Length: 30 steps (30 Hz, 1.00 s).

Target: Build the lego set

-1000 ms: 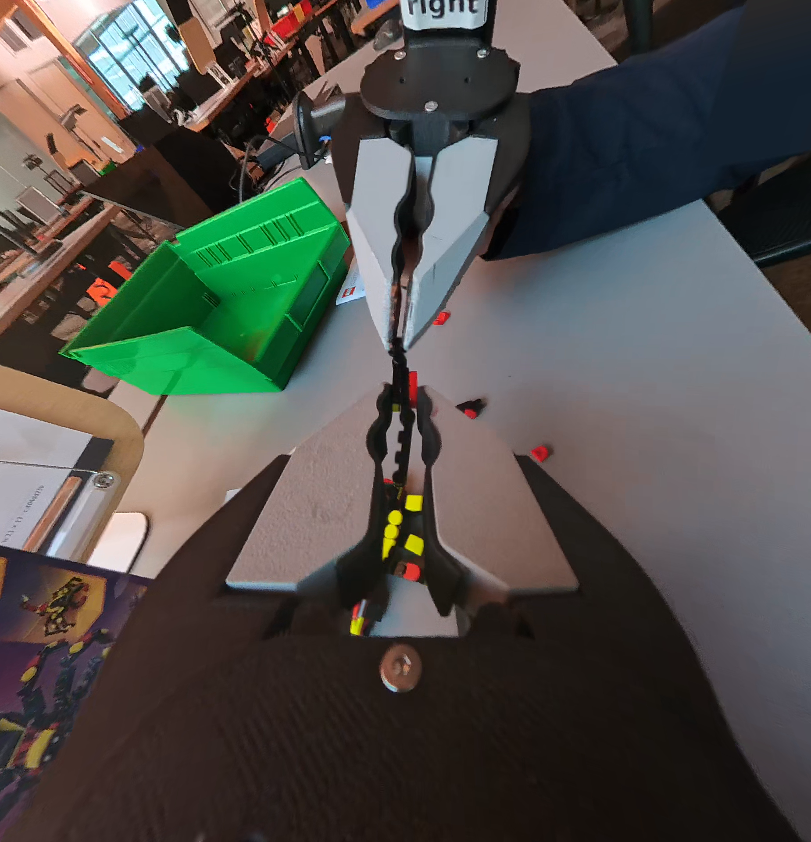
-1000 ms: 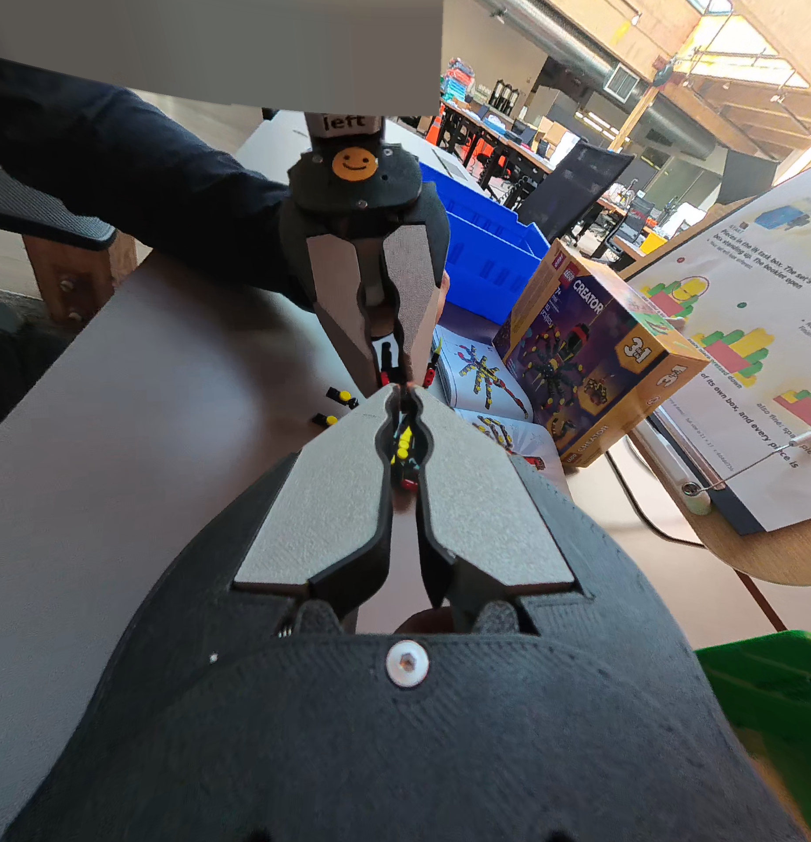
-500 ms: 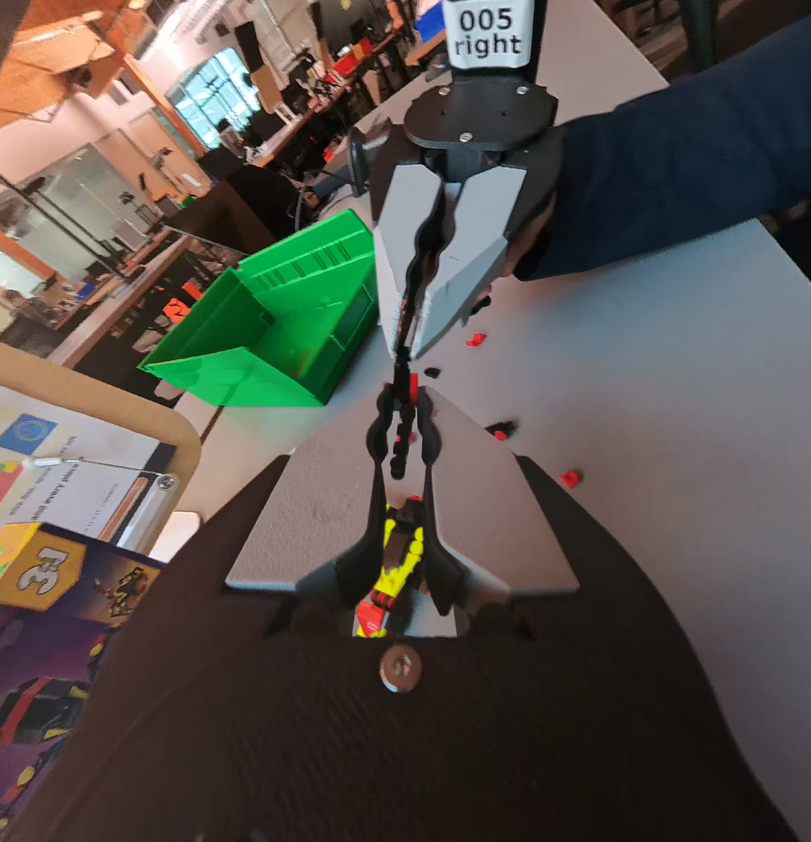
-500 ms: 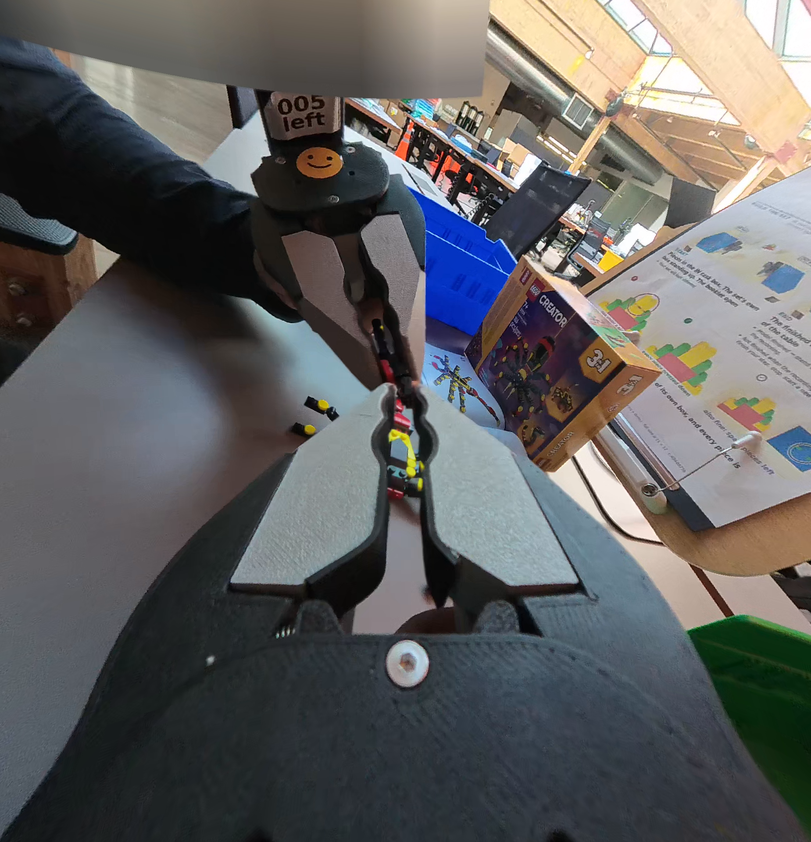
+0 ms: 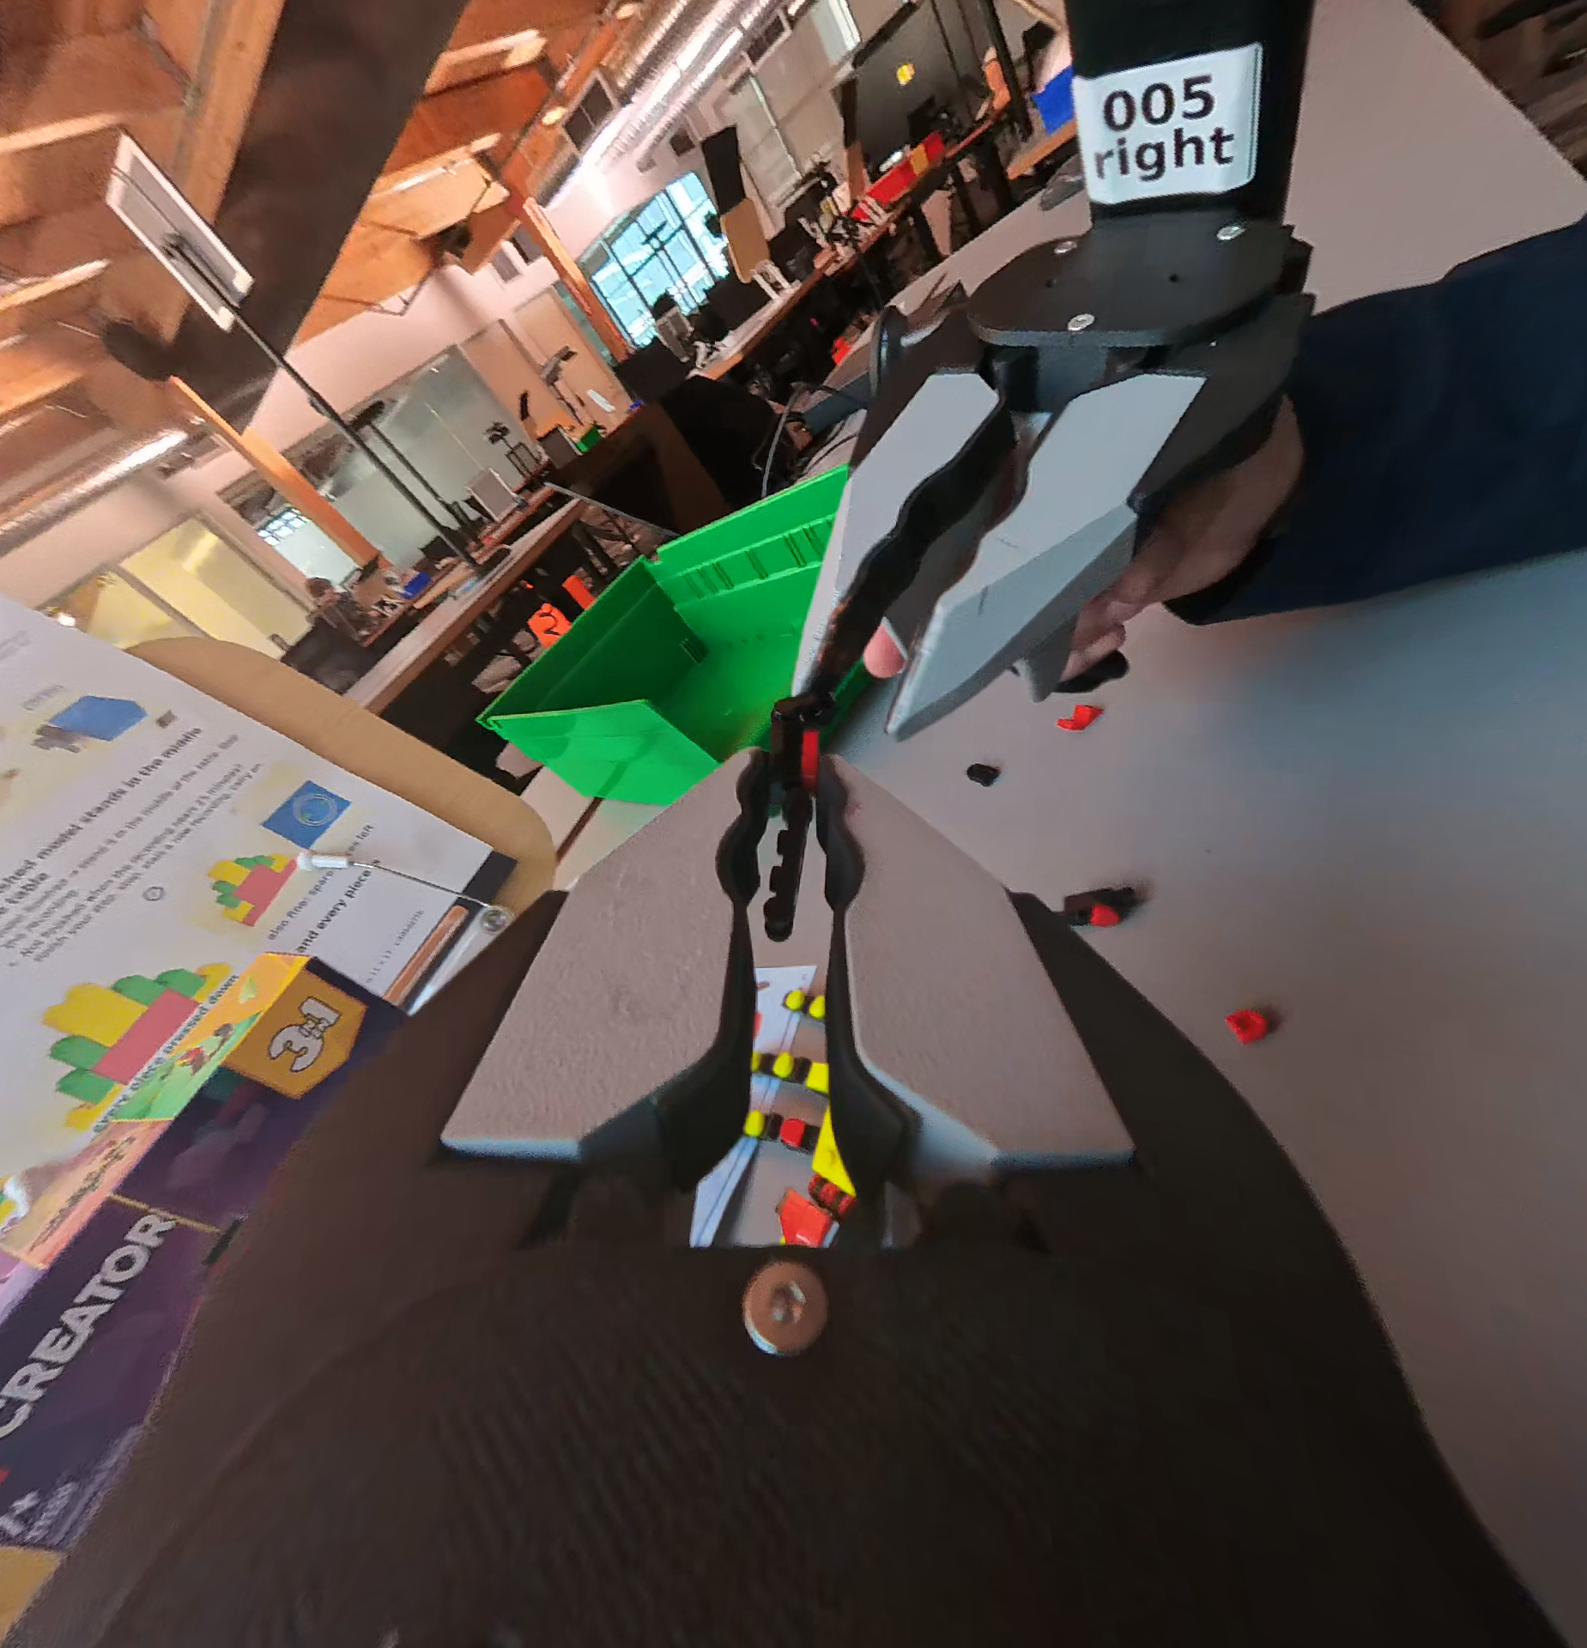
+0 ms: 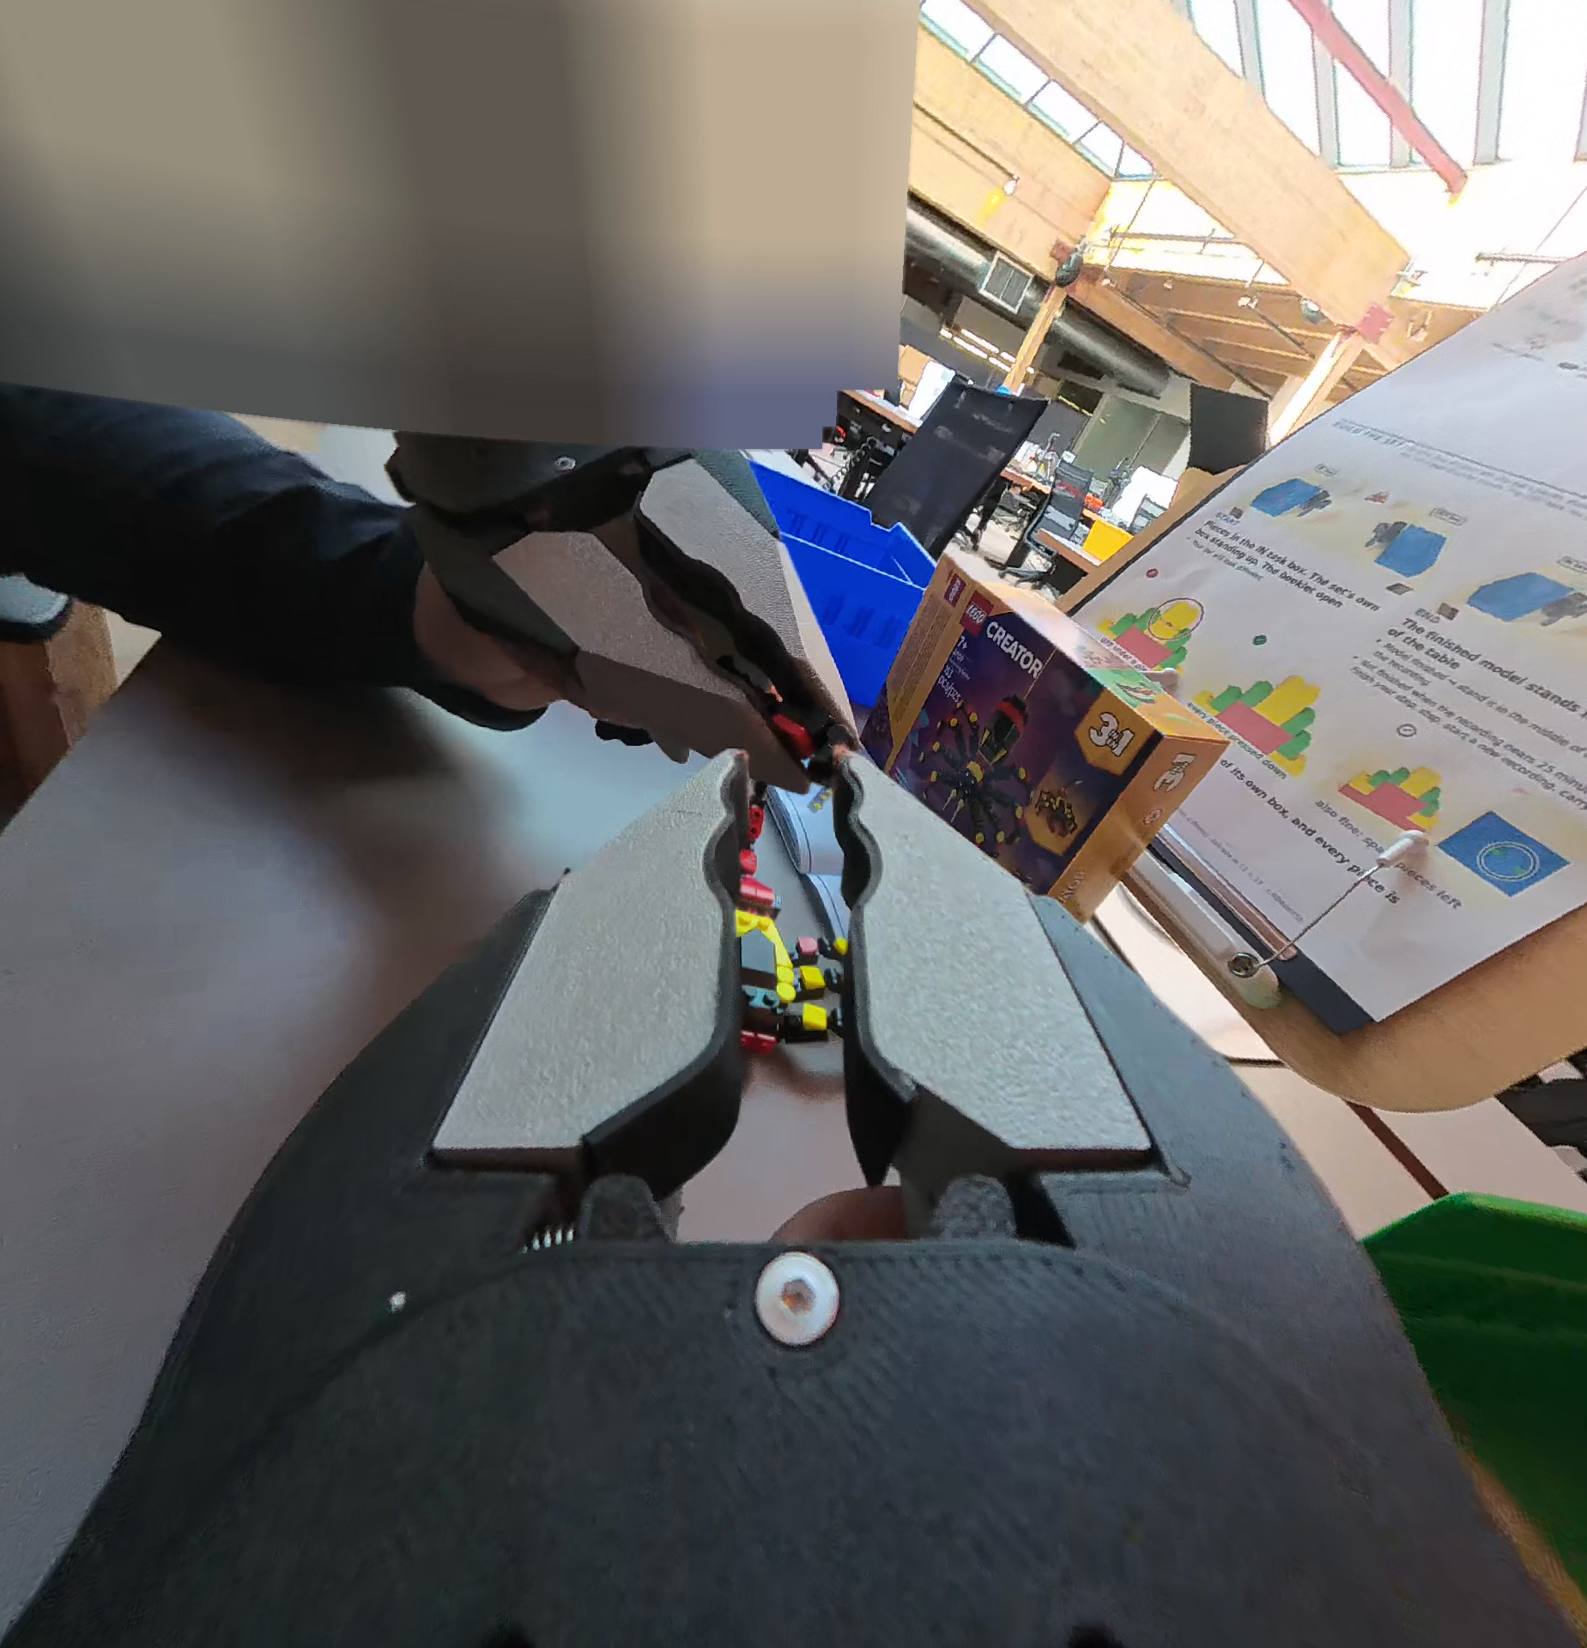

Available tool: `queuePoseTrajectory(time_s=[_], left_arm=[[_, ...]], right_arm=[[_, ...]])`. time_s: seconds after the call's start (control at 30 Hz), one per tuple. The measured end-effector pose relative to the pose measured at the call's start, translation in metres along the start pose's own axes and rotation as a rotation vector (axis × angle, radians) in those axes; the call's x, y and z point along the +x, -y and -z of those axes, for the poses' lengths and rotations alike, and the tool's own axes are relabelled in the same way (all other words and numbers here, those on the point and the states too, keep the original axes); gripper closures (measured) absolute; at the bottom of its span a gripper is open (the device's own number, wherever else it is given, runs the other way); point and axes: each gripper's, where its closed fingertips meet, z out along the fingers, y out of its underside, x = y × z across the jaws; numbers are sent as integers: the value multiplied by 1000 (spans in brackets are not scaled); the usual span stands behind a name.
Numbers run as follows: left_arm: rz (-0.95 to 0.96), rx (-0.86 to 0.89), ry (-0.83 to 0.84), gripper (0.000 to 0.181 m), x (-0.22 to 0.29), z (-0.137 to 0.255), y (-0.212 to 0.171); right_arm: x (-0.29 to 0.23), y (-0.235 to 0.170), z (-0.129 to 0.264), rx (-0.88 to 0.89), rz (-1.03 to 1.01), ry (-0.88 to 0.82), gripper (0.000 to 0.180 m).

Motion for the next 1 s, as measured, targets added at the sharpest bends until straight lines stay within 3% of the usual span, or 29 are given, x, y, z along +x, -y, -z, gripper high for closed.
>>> queuePoseTrajectory(time_s=[0.2,0.33,0.43,0.7,1.0], left_arm=[[-11,-8,42,174,-5,0,-1],[-16,-20,36,174,-1,-3,-4],[-27,-18,-3,174,13,-11,-2],[55,-26,29,174,-10,-3,-8],[-43,-69,30,174,-5,-4,-13]], right_arm=[[3,3,-4,27,-35,-39,165],[-10,15,-9,84,-13,-15,180],[-22,14,-19,42,145,-36,180],[4,17,2,67,71,-63,180],[2,7,-5,15,83,-71,175]])
